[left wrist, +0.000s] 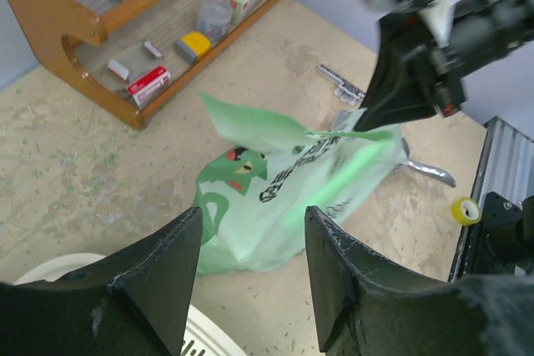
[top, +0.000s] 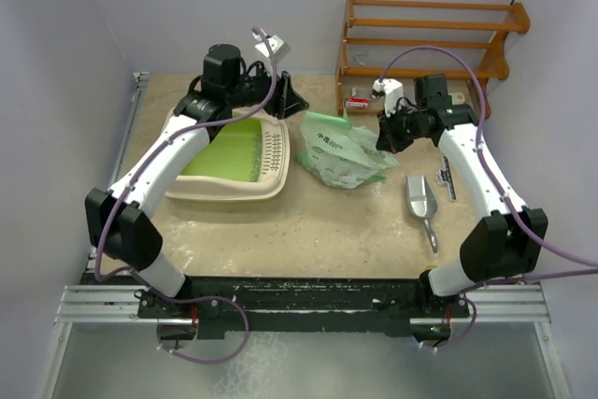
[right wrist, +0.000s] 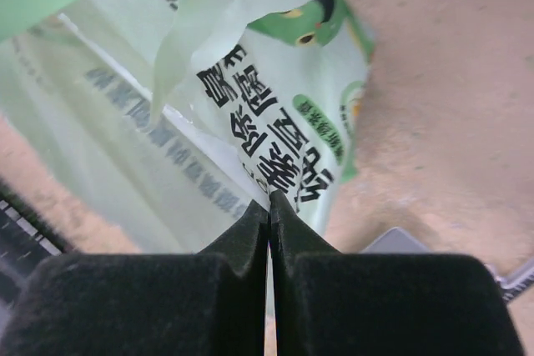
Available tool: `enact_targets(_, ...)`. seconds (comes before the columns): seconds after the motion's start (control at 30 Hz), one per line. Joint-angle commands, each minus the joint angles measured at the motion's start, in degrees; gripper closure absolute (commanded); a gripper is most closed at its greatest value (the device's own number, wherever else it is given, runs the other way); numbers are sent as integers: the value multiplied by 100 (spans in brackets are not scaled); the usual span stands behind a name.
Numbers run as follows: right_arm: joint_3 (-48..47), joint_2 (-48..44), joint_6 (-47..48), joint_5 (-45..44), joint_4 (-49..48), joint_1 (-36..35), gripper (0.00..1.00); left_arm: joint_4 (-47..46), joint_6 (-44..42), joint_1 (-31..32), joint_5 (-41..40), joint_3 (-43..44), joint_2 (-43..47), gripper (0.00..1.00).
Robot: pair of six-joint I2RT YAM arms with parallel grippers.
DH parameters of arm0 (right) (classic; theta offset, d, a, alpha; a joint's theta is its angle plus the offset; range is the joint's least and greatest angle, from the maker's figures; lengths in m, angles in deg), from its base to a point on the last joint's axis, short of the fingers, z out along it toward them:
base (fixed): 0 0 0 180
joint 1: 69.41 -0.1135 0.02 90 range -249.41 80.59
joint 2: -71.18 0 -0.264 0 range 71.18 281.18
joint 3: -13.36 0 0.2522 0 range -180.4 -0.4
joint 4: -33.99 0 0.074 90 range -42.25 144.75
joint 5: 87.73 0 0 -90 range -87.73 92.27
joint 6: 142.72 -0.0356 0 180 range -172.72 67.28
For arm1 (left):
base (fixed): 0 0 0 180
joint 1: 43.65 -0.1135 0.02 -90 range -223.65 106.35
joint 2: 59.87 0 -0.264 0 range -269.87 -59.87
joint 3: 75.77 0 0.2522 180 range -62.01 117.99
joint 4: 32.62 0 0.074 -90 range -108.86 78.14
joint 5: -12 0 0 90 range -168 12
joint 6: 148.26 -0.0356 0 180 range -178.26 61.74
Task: Fill the litter box with clean litter
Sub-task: Open the cat litter bag at the center of the board.
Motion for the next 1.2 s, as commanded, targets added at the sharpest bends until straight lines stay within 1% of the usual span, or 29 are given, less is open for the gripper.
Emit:
enact_targets(0.0, 570, -658, -221, -965, -1629, 24, 100, -345, -135, -15, -5, 295, -357, 50)
enact_targets(0.07, 707, -822, -148, -1082, -1856, 9, 100, -370, -108, -15, 131, 394, -558, 48)
enact_targets(0.23, 634, -719, 26, -1333, -1951, -9, 100, -517, 130, -15, 657, 636, -948, 47)
enact_targets(0.27, 606, -686, 32, -1437, -1982, -19, 100, -523, 187, -15, 804, 683, -980, 46)
enact_targets(0.33, 533, -652, 23, -1638, -2057, -21, 100, -555, 320, -14, 1123, 719, -998, 41)
enact_targets(0.43, 349, -599, 15, -1912, -2118, -30, 100, -596, 412, 30, 1397, 587, -809, 39)
enact_targets(0.57, -4, -523, -83, -1974, -2118, -36, 100, -620, 319, 123, 1274, 268, -462, 38)
enact_targets(0.77, -454, -324, -24, -2168, -2164, -46, 100, -511, 299, 199, 1224, 42, -158, 38)
enact_targets(0.9, -702, -208, -98, -2144, -2182, -53, 100, -24, -89, 275, 1080, 4, -4, 37)
enact_targets(1.0, -763, -166, -137, -2072, -2130, -48, 100, 106, -286, 280, 967, -76, -5, 36)
enact_targets(1.17, -718, -139, -117, -1960, -2017, -56, 100, 339, -628, 284, 546, 161, -250, 35)
